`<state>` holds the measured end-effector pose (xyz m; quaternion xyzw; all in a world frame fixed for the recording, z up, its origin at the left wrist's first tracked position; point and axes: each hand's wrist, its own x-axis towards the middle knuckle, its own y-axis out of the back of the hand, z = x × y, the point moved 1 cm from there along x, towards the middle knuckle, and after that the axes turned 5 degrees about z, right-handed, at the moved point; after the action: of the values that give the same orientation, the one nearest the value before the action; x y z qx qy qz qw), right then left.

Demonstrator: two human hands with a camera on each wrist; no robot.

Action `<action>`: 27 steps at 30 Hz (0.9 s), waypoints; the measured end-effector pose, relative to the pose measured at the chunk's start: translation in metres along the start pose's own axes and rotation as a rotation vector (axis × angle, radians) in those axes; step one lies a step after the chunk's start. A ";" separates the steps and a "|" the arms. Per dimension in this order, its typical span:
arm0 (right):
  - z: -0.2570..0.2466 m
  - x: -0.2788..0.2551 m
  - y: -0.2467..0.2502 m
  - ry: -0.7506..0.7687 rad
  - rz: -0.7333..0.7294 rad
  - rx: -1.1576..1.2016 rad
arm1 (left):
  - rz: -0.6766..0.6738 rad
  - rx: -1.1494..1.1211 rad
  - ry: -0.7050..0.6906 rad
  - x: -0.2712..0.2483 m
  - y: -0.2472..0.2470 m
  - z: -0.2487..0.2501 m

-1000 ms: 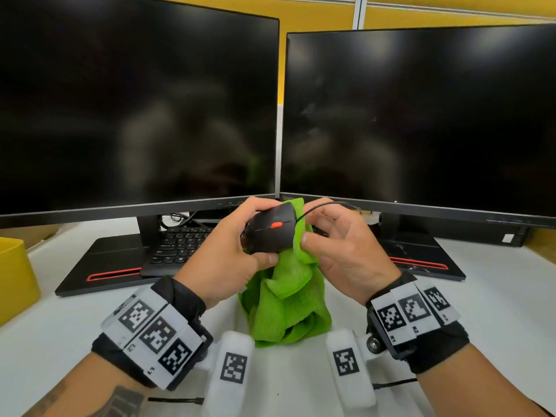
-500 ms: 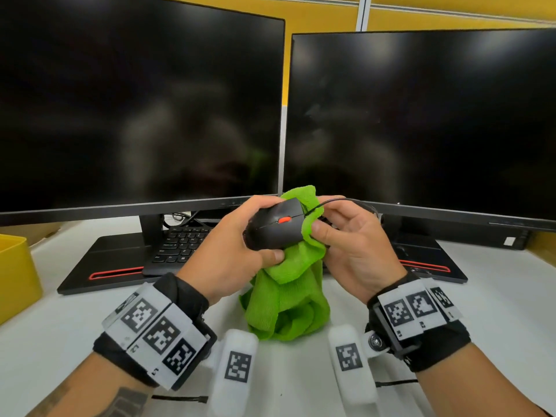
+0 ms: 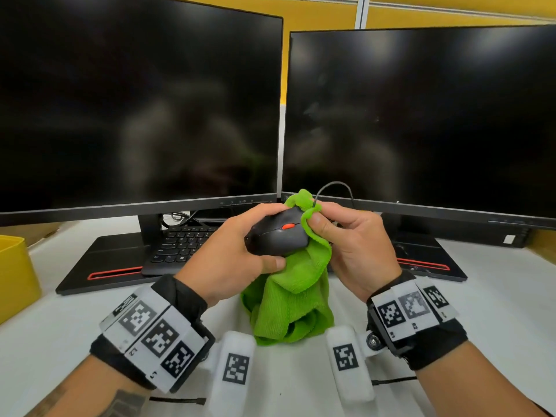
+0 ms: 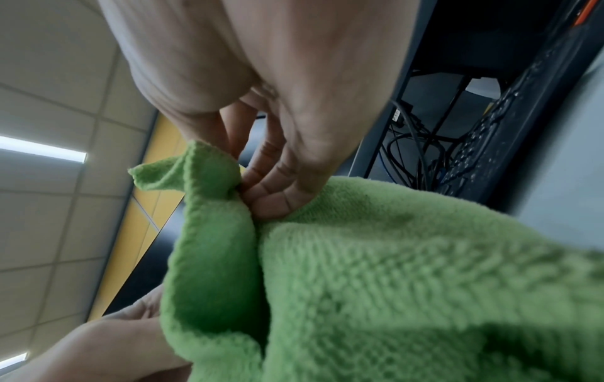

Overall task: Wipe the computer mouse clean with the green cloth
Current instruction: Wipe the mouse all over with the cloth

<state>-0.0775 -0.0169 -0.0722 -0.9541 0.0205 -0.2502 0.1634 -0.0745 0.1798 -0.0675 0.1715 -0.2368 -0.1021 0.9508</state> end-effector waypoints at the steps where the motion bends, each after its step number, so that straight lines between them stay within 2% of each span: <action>1: 0.000 0.000 0.000 -0.006 -0.014 -0.006 | 0.001 0.004 -0.001 0.000 0.000 0.000; 8: 0.002 0.003 0.001 0.059 -0.085 -0.134 | 0.024 -0.017 0.012 0.000 -0.001 -0.005; 17: -0.003 0.002 0.003 0.142 0.068 -0.276 | 0.011 -0.043 0.025 0.000 -0.005 -0.005; 20: -0.005 0.001 -0.001 0.122 0.097 -0.280 | -0.004 -0.006 0.036 0.001 -0.005 -0.004; 27: -0.014 0.005 0.005 -0.001 0.232 -0.098 | -0.004 0.046 0.063 0.002 -0.001 -0.009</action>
<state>-0.0795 -0.0268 -0.0604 -0.9524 0.1427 -0.2277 0.1443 -0.0687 0.1814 -0.0746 0.1969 -0.2085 -0.0931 0.9534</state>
